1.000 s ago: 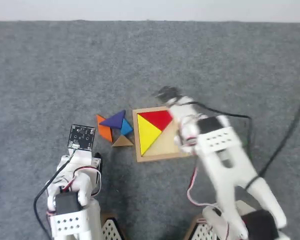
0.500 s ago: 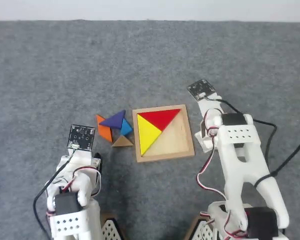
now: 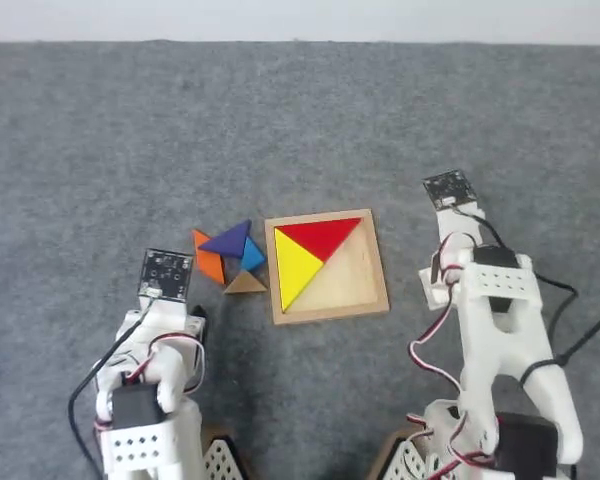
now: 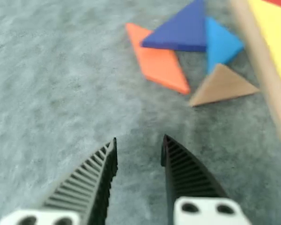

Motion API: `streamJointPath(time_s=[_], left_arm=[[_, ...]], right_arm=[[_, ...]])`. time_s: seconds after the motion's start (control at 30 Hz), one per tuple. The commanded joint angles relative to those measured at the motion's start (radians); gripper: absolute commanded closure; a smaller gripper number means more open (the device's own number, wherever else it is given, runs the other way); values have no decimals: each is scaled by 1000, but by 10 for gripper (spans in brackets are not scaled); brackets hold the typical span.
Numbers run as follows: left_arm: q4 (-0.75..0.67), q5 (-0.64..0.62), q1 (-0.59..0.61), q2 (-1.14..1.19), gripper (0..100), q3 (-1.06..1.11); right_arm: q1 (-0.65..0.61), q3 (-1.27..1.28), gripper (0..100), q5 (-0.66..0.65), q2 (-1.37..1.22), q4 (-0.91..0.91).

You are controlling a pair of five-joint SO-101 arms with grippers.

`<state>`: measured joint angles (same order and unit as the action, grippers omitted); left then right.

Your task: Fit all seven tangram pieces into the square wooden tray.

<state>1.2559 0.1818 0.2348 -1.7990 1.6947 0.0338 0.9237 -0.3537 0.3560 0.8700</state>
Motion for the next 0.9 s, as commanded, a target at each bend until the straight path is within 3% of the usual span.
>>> streamJointPath(time_s=[0.0, 0.1, 0.27, 0.43, 0.6, 0.87], left_arm=[[-41, 115, -68, -17, 852, -10], [-118, 298, 0, -12, 854, -64], [-63, 316, 68, 97, 852, -312], [38, 336, 58, 574, 829, -662], [143, 311, -34, 1096, 825, -1035], [103, 276, -169, 1539, 774, -1265]], right_arm=[[15, 8, 969, 6, 2, -74], [15, 20, 969, 8, -5, -81], [15, 46, 991, 9, -2, -116], [15, 52, 990, 12, -4, -122], [15, 52, 990, 11, -4, -122], [24, 110, 990, -86, -5, -170]])
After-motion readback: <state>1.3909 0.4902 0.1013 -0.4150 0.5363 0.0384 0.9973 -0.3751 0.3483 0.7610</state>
